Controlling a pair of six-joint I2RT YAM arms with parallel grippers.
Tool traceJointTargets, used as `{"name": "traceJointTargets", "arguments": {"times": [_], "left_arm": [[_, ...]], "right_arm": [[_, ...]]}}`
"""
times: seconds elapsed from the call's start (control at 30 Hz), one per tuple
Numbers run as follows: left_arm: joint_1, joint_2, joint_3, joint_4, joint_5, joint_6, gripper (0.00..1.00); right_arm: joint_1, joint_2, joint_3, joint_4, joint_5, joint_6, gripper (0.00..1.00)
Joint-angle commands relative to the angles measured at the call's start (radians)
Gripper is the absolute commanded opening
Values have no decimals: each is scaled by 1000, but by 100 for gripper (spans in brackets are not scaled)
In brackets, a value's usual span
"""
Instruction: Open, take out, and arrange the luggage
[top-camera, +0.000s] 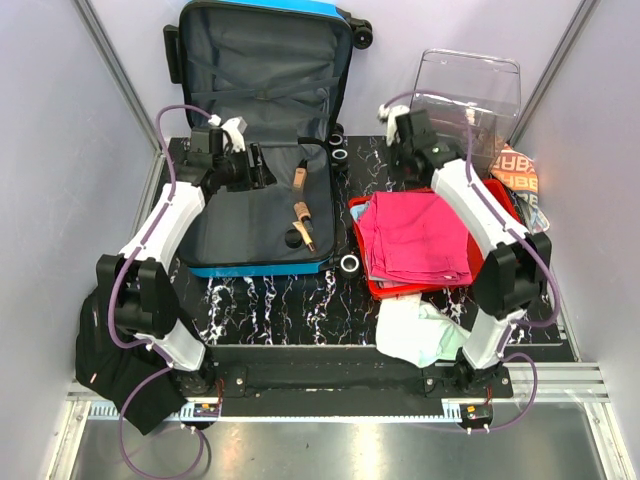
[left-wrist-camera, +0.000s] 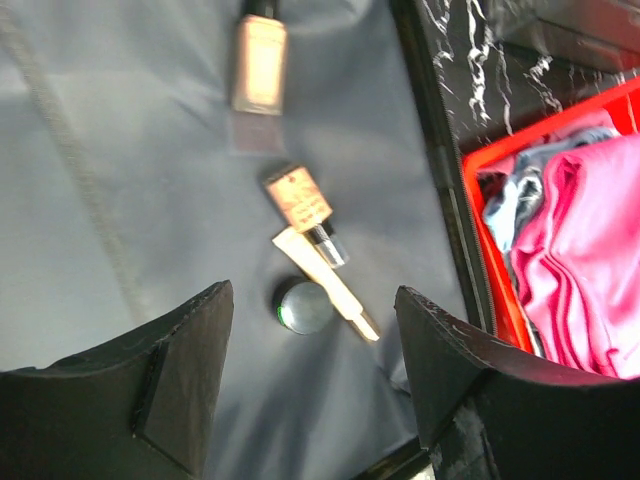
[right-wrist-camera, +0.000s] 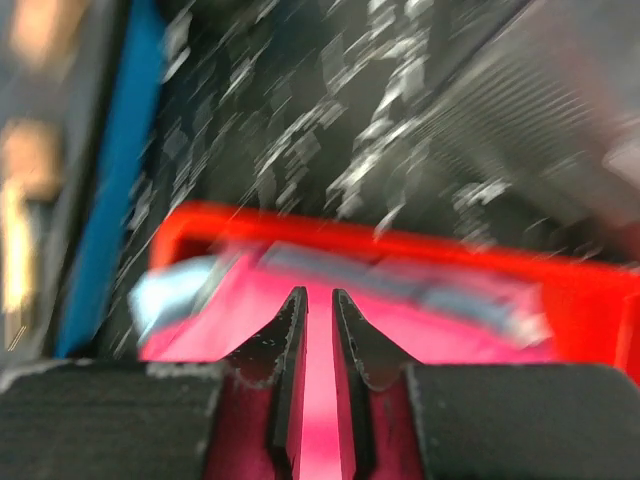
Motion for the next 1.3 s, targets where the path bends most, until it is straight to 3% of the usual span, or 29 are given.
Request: {"name": "traceJointTargets", "arguments": {"times": [0.0,0.33,0.5,0.77,1.0,1.1,1.17,1.27], "left_arm": [[29,-48,20,36,46,48,68],[58,-39,10,33,89,49,68],[66,-35,20,33,109,42,68],[80,-27,50,24,152,22,68],[92,-25,42,32,170,8,68],[103,-28,43,33,172,12,68],[112,-28,45,33,164,26,68],[138,-22,50,30,156,61,68]], "right_arm": [[-81,162,132,23,87,-61,20],[-129,379,172,75,288,-239,23],[-145,322,26,56,348,-234,21],[-175,155,-231,-31,360,-73,18],[-195,87,-298,16,380,-145,18],[-191,38,-299,91,388,-214,21],[-188,-28,-317,208,380,-307,32],[-188,-132,-395,445,305,-470,37]]}}
